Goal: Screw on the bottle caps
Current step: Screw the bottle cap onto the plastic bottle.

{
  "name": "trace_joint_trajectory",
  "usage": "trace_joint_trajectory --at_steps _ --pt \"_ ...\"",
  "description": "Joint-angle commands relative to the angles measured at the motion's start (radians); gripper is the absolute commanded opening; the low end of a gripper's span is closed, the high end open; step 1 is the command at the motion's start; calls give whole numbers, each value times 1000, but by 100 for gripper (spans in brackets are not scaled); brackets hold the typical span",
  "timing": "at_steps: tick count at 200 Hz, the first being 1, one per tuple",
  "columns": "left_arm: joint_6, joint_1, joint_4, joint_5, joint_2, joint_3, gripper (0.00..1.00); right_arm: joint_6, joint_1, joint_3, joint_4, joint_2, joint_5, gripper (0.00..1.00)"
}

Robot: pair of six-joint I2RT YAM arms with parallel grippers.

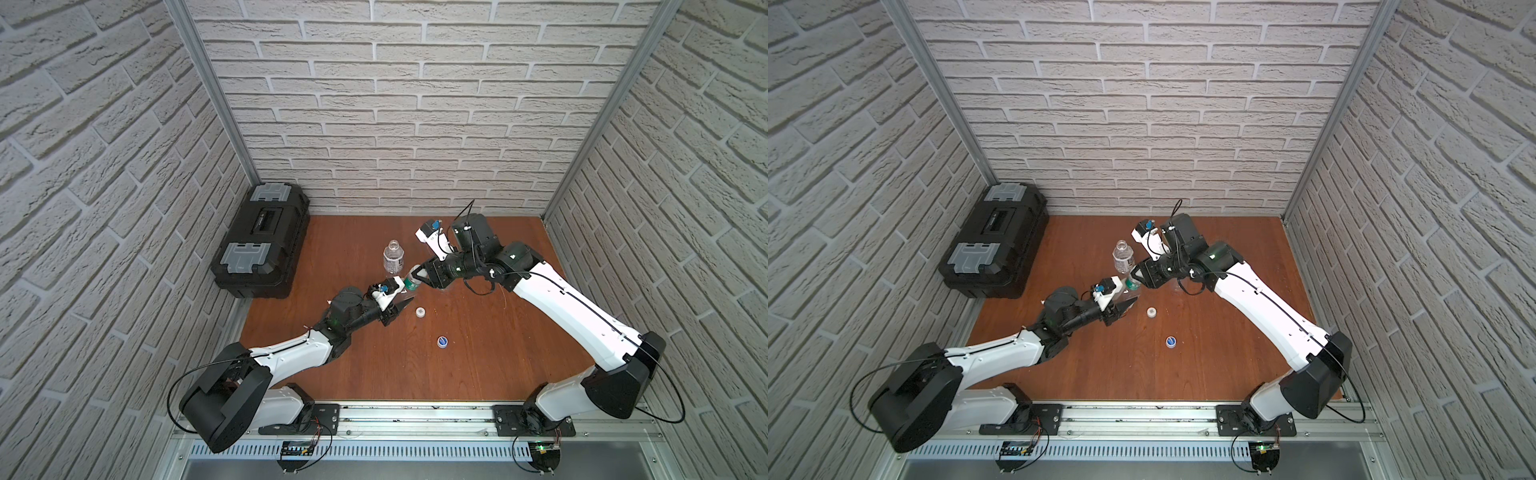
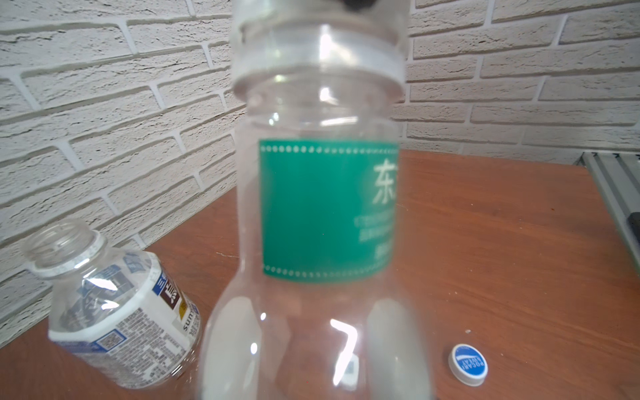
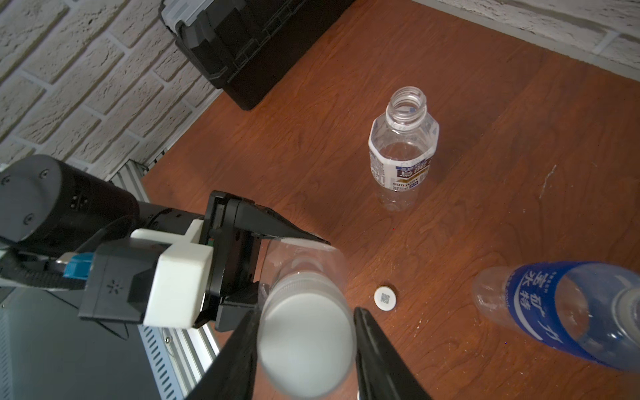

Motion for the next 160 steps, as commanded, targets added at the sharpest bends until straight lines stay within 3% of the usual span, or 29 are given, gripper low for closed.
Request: trace_joint_trajectory --at_steps 1,33,87,107,124,160 --pt "-5 -10 165 -46 -31 0 51 194 38 -41 38 -30 144 46" --pt "19 -21 142 -54 -24 0 51 317 59 -25 8 -29 235 48" --pt "11 -18 130 -36 37 -12 51 301 89 -4 36 -74 266 82" --pt "9 13 87 81 44 -6 51 167 86 -1 75 -131 248 90" --pt "-4 59 37 216 46 10 51 -50 80 40 8 -155 224 97" --pt "-10 127 -72 467 39 61 50 -460 48 69 -151 -156 17 98"
